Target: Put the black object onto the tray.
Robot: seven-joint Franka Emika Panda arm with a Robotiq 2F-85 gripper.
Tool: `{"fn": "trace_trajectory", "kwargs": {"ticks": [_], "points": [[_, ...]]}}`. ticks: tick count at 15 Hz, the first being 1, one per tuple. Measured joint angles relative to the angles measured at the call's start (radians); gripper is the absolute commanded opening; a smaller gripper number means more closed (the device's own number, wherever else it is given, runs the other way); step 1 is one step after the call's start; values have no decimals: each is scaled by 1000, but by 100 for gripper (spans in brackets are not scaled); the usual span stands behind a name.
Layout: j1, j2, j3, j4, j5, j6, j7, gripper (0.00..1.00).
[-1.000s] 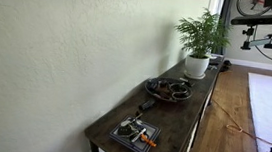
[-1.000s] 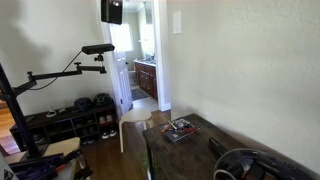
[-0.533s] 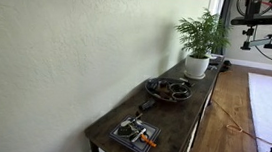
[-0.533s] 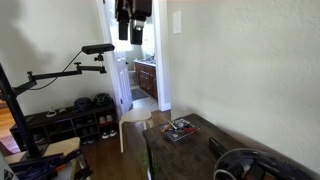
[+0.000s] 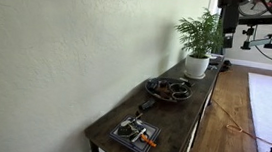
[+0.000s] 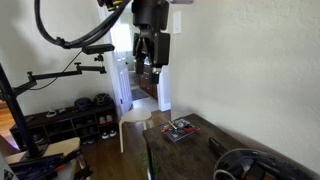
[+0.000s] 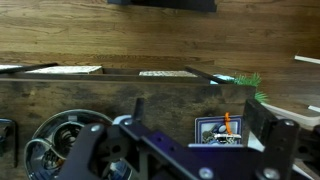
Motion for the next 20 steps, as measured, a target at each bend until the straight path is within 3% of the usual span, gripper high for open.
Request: {"fn": "trace_trajectory", "kwargs": {"ticks": [14,20], "points": [[1,74,10,-2,9,24,0,100],[1,191,15,-11,11,186,79,100]]}}
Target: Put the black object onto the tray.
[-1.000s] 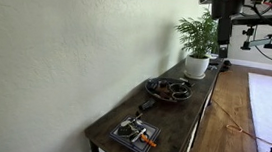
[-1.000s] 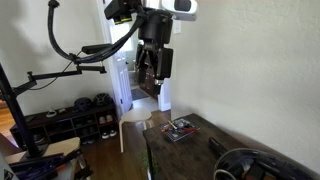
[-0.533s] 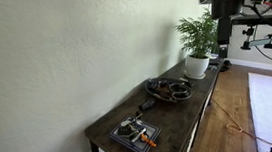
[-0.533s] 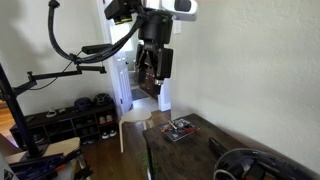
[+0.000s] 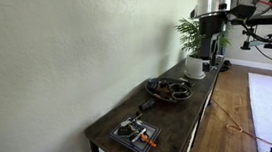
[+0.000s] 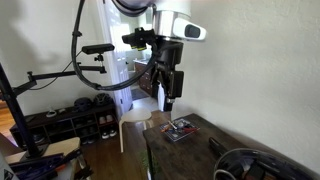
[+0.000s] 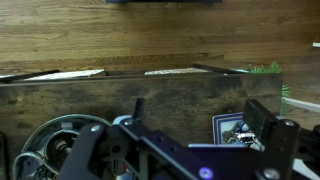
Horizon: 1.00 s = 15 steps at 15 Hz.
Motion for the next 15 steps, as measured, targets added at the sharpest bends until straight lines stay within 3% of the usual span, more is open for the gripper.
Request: {"fn": "trace_trajectory", "kwargs": {"ticks": [7,15], "points": [[2,138,42,3,-1,174,194,100],[3,183,56,24,-1,190,268,100]]}}
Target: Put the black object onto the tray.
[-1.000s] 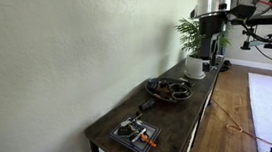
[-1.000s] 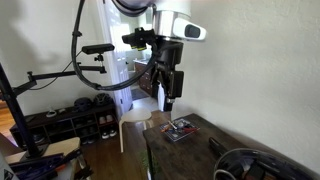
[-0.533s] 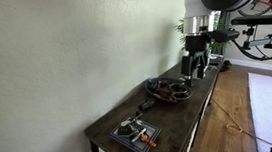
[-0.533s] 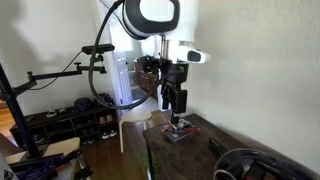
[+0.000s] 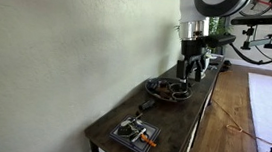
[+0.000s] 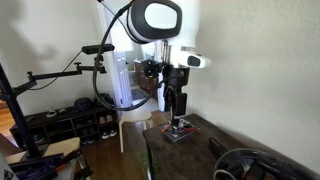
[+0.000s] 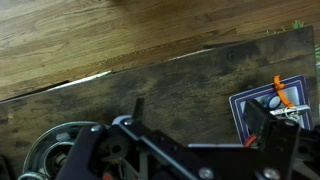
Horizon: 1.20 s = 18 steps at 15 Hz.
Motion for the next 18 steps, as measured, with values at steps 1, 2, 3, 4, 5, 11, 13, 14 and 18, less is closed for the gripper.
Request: {"fn": "trace_trajectory", "kwargs": {"ticks": [1,2,3,4,5,11,13,14,18], "points": [[0,0,0,0,0,0,0,100],[0,0,0,0,0,0,0,100],[0,0,0,0,0,0,0,100],[0,0,0,0,0,0,0,100],[0,1,0,0,0,0,0,100],[-3,50,0,3,27,73,61,100],[-3,80,0,15,30,109,108,100],[-3,98,0,25,30,121,132,100],[0,175,0,84,29,129,225,100]]}}
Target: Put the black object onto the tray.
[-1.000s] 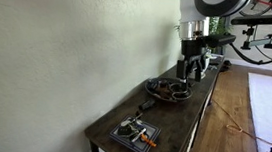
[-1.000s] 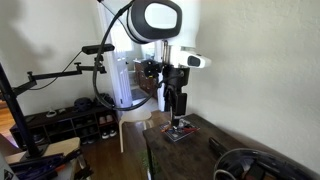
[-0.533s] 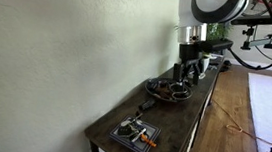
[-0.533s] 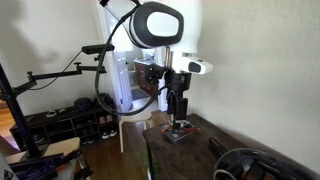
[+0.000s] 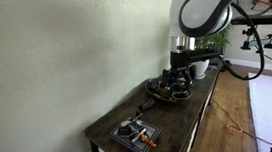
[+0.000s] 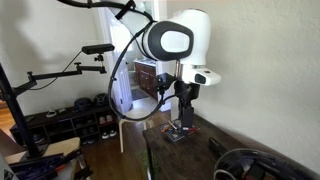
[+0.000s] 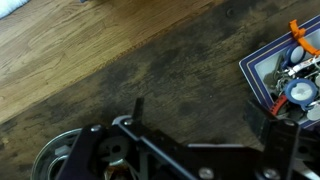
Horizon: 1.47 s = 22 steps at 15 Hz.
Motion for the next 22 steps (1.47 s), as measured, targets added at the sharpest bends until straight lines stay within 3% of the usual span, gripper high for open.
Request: {"fn": "trace_trajectory", "kwargs": {"ticks": [9,22], "points": [[26,137,-1,152,1,-4,202,100],[46,184,-7,181,-4,1,254,100]]}}
